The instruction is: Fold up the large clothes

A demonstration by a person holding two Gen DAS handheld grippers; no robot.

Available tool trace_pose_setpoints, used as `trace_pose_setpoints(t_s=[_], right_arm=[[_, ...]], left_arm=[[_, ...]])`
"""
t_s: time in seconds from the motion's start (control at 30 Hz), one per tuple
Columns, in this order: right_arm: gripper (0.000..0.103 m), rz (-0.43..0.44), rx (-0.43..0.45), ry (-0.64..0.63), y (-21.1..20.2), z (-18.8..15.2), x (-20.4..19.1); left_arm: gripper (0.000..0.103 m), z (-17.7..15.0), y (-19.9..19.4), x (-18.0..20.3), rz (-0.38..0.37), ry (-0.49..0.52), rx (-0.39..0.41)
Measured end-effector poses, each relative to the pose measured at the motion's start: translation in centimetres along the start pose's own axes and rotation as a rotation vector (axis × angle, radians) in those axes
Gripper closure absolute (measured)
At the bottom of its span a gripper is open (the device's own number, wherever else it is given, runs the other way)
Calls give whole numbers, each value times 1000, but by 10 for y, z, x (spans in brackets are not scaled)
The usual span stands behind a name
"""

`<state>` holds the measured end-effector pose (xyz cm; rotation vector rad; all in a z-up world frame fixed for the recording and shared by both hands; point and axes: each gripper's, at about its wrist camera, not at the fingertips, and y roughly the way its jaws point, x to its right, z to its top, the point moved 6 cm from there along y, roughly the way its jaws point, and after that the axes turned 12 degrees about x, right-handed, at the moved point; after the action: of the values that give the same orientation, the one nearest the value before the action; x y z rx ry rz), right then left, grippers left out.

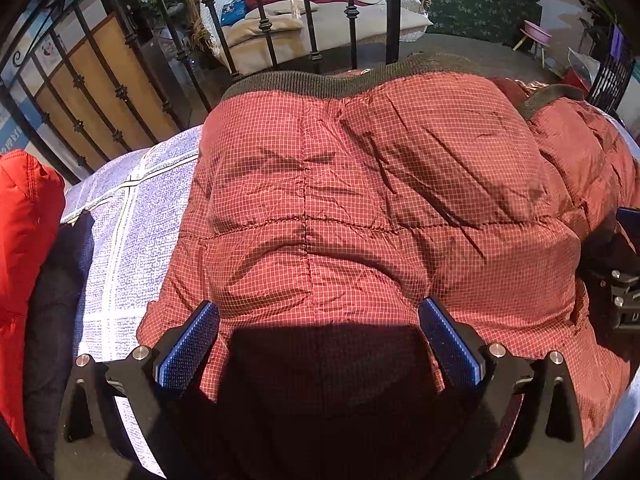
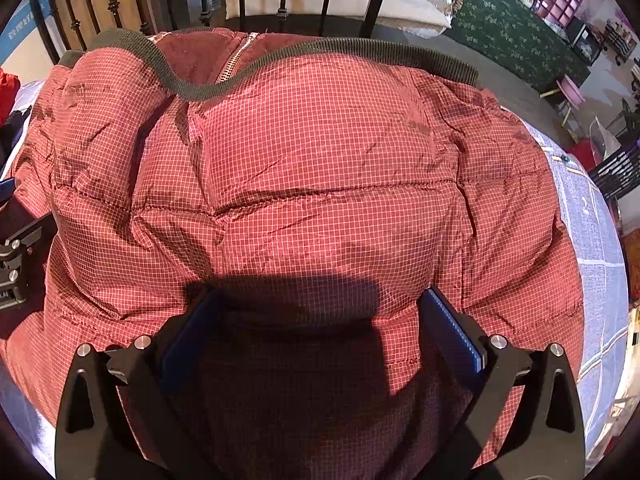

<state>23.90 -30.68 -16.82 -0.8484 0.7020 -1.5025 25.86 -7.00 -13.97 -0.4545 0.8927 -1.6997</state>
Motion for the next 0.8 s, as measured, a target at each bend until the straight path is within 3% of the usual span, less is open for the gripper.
trace_pose_setpoints(t_s=[0.1, 0.3, 0.43, 0.57, 0.63, 0.8], right_arm=[[4, 20, 7, 37, -12, 0, 5], [4, 88, 163, 171, -61, -14, 49], [4, 168, 194, 215, -79, -34, 90], [4, 137, 197, 241, -87, -47, 125], [4, 141, 180, 284, -83, -49, 142], [4, 227, 144, 424, -64, -47, 165]], left_arm=[[6, -4, -22, -7, 6, -21, 31], [6, -28, -77, -44, -62, -151, 127], [6, -60, -88, -77, -113, -265, 67], [6, -74, -90, -92, -181, -395, 42], [6, -69, -83, -87, -212, -396, 30], [5, -61, -52, -76, -210, -352, -6]])
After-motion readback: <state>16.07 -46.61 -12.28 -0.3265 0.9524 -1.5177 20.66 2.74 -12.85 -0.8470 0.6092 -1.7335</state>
